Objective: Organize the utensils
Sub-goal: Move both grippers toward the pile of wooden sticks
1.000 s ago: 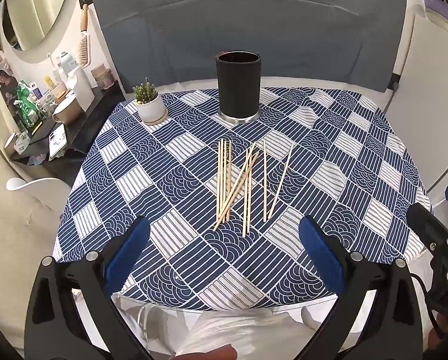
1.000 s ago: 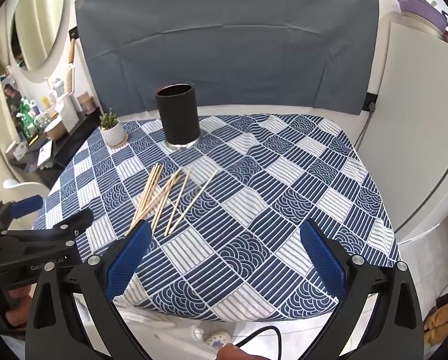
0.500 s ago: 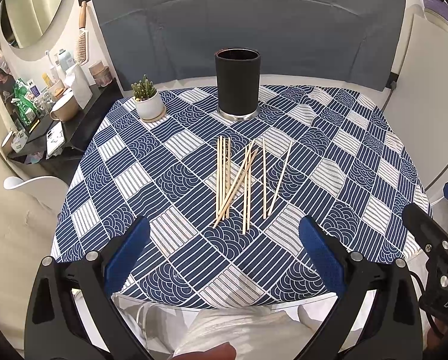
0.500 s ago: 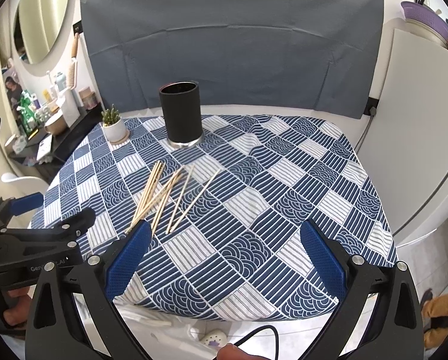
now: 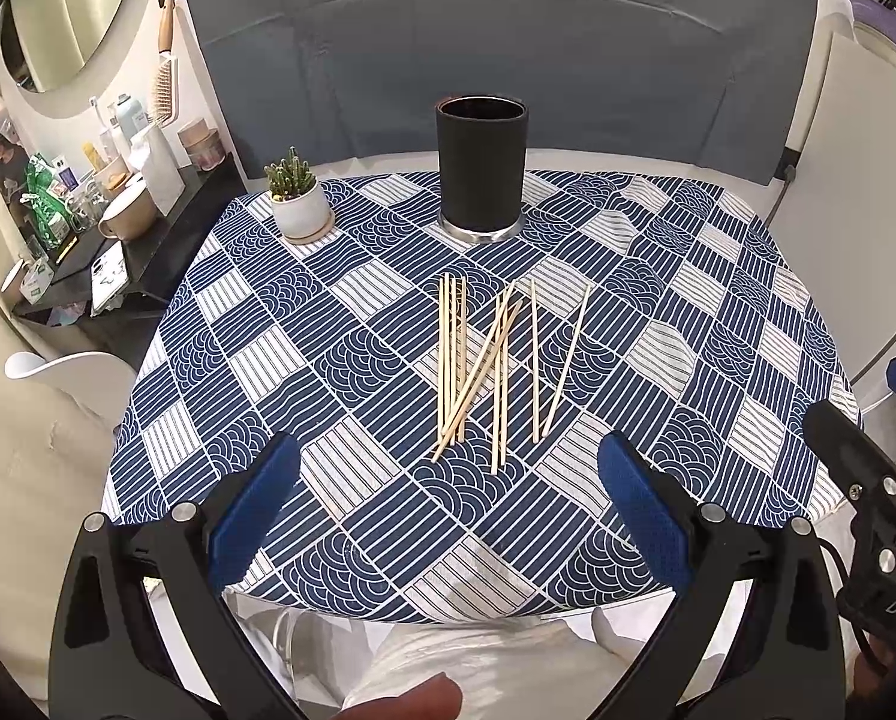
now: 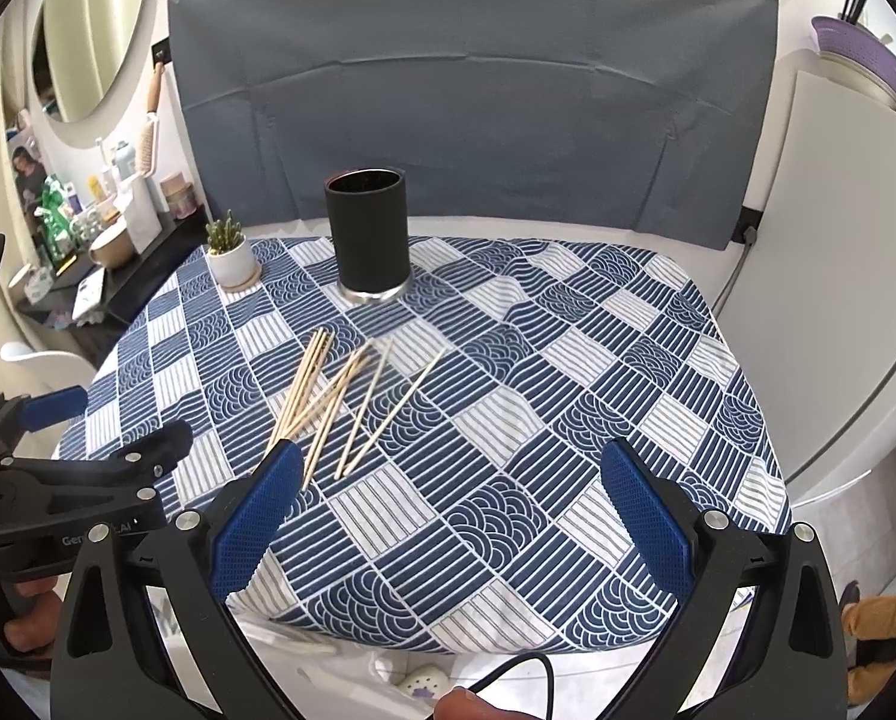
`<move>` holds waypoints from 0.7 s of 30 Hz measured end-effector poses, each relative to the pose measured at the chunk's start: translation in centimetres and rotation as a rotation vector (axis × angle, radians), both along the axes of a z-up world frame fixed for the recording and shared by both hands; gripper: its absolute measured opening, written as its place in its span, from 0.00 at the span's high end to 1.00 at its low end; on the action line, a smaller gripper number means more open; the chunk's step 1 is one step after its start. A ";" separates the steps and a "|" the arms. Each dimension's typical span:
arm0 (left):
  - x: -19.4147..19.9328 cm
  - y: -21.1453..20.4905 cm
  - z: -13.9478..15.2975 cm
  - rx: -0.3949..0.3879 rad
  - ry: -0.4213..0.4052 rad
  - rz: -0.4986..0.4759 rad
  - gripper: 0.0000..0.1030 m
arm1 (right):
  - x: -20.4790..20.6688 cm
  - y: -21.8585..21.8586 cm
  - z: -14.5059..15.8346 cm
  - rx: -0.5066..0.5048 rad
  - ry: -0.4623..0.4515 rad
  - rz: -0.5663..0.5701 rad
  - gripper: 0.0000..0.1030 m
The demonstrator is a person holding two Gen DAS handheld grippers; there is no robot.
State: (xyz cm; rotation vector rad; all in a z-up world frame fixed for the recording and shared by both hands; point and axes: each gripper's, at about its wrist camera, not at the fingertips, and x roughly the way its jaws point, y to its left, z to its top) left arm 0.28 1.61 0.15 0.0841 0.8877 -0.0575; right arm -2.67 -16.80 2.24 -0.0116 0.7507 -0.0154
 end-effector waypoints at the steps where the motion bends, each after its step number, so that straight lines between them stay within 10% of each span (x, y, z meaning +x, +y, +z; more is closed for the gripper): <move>1: 0.1 0.0 0.0 0.001 -0.004 0.001 0.06 | 0.1 0.1 0.0 -0.001 0.001 0.002 0.07; 21: 4.1 1.0 -1.5 0.006 0.061 0.018 0.06 | 4.6 0.9 -1.7 0.001 0.082 0.014 0.07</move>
